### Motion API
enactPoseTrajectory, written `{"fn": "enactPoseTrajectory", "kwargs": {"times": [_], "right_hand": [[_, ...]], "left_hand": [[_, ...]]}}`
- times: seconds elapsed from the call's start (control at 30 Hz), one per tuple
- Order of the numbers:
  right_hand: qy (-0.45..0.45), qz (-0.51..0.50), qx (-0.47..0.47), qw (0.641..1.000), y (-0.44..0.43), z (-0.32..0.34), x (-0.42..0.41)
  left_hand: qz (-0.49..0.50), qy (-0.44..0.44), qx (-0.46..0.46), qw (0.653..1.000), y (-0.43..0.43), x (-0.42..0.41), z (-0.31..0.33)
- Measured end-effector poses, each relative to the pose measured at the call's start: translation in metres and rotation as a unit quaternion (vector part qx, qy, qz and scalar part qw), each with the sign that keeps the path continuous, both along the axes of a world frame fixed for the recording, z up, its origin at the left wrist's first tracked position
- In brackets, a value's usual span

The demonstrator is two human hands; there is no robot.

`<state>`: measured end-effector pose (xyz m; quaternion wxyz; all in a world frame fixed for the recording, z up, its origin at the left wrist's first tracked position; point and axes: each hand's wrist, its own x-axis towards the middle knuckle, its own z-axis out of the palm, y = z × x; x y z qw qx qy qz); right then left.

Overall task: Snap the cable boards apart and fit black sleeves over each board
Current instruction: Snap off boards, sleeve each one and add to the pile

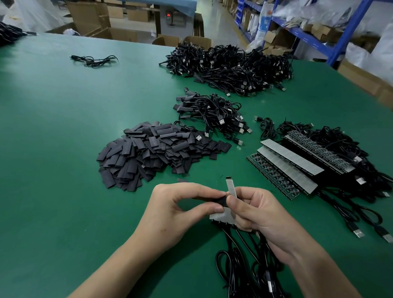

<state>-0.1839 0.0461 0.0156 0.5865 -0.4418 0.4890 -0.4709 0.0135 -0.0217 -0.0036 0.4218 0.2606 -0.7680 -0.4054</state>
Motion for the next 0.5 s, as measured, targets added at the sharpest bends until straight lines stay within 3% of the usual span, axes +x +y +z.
{"fn": "enactPoseTrajectory", "kwargs": {"times": [0.5], "right_hand": [[-0.012,0.001,-0.003,1.000,-0.0004,-0.0030,-0.0001]], "left_hand": [[-0.006,0.009,0.041,0.999,0.0006,-0.0009,0.0012]]}}
